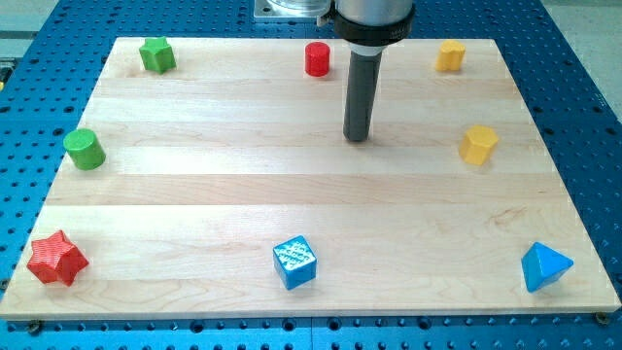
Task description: Place red circle right of green star
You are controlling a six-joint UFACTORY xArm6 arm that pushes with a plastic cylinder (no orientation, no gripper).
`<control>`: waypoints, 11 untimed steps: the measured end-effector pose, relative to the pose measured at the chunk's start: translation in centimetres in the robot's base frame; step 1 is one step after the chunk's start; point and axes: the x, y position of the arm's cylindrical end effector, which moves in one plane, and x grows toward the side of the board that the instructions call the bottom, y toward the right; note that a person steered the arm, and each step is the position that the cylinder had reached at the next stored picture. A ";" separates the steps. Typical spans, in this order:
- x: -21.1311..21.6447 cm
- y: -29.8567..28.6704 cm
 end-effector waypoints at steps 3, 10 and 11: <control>0.0 0.2; -13.9 -9.4; -13.2 -14.8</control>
